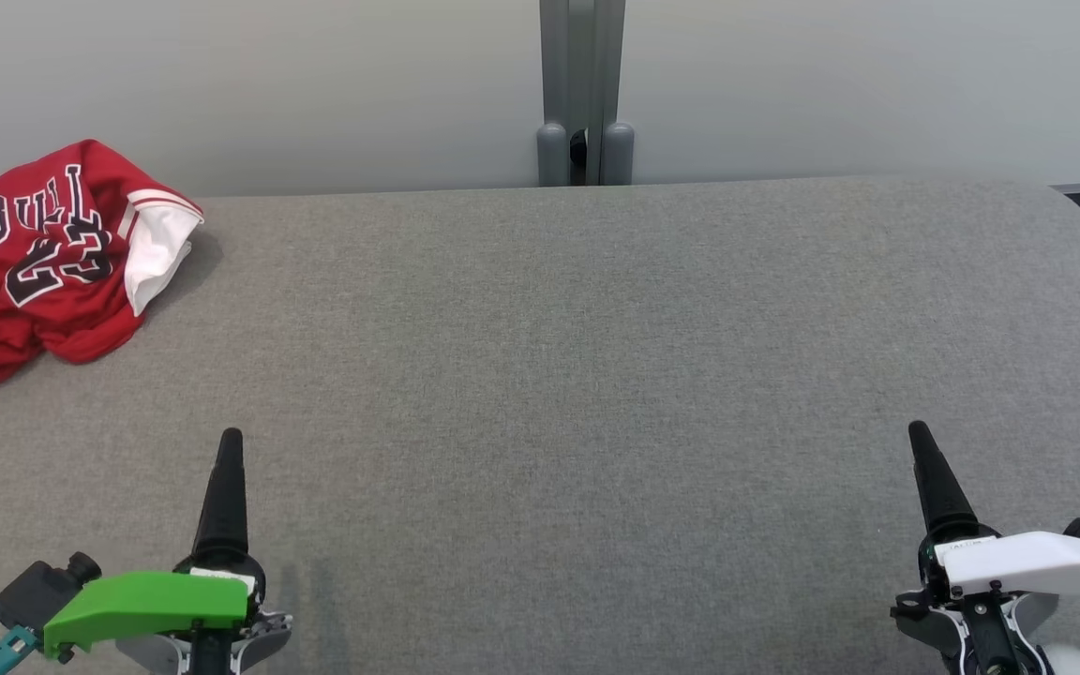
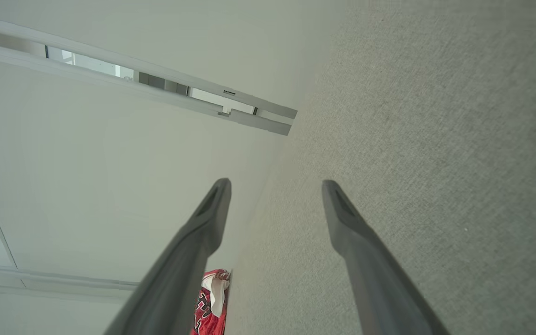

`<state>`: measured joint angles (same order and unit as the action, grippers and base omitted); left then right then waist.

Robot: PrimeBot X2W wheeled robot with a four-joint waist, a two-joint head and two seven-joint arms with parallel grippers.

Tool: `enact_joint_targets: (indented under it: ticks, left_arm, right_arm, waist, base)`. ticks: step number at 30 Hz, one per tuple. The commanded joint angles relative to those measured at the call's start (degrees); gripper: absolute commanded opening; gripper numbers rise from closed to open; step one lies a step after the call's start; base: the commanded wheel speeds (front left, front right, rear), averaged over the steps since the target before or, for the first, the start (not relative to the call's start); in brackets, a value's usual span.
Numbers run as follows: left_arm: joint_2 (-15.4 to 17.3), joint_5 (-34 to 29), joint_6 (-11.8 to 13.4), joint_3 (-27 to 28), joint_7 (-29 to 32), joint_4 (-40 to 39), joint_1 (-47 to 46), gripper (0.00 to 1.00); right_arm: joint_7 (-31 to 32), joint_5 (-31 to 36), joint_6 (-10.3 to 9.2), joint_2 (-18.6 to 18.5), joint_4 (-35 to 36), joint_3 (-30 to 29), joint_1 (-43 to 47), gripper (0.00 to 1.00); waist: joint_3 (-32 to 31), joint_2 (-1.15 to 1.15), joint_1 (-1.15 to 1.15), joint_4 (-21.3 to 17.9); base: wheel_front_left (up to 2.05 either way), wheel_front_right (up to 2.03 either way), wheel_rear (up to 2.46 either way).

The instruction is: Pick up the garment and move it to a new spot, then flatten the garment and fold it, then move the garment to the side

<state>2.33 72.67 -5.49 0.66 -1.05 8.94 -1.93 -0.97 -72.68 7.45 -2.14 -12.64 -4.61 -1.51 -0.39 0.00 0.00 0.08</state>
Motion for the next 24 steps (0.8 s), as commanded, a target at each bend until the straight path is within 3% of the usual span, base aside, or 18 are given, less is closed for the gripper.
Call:
enact_joint_targets:
  ticks: [1, 10, 24]
  left_arm:
    - [0.34, -2.92, 0.33, -0.43, -0.57, -1.46, -0.20, 1.00]
    - [0.39, -16.63, 1.56, -3.16, -2.43, -2.37, 0.67, 1.00]
    - [0.47, -30.32, 3.22, -6.17, -5.02, -2.08, 1.62, 1.00]
  right_arm:
    - [-0.66, 3.03, 0.02, -0.41, 1.60, 0.12, -0.24, 1.00]
    - [-2.52, 14.09, 0.02, -0.48, 4.43, 0.75, 0.81, 1.00]
    - [-5.09, 29.60, 0.03, -0.56, 7.13, 3.07, 2.00, 1.00]
  waist:
    - [-0.03, 0.00, 0.00, -0.01]
    - [-0.22, 0.00, 0.00, 0.06]
    - [-0.47, 0.00, 0.00, 0.14]
  base:
    - [0.00, 0.00, 0.00]
    - [0.00, 0.00, 0.00]
    - [0.00, 0.00, 0.00]
